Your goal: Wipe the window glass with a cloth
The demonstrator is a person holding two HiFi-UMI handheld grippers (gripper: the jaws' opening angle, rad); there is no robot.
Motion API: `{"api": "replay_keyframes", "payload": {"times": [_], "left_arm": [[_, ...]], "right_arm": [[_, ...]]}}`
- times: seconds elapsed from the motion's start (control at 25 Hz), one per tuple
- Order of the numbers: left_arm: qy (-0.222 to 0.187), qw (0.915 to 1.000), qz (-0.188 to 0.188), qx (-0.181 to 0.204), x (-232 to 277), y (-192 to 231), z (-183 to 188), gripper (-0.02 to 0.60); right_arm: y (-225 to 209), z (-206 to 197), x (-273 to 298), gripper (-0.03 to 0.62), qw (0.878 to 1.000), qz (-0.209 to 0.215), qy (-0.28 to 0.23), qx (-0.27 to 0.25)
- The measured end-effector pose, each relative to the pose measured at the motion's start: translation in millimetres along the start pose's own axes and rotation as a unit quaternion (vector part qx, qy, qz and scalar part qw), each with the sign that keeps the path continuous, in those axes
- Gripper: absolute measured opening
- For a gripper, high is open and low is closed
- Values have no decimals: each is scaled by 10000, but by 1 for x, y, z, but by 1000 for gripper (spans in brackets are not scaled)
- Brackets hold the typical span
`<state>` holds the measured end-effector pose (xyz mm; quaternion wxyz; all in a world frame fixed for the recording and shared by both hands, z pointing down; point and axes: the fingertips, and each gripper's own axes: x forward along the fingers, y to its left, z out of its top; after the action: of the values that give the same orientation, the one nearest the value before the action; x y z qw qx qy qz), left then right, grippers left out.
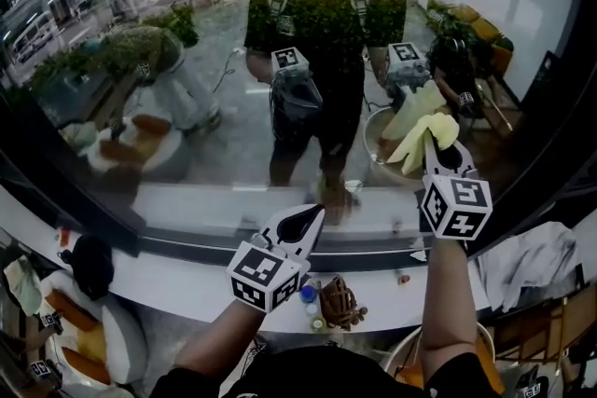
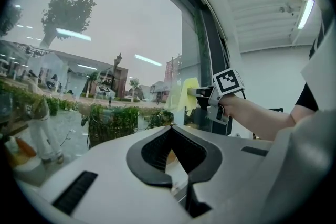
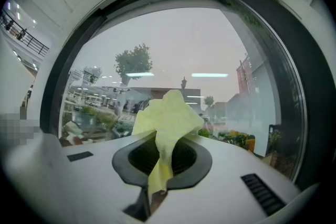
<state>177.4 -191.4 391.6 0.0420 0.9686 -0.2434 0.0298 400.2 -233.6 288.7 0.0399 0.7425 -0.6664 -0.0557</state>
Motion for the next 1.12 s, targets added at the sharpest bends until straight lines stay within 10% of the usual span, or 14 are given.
{"api": "replay_keyframes", "payload": {"times": [1.12], "left_arm": [[-355, 9976, 551, -227, -102, 108, 4, 8]], "right_arm": [[165, 39, 39, 43, 9984, 488, -125, -275]]}}
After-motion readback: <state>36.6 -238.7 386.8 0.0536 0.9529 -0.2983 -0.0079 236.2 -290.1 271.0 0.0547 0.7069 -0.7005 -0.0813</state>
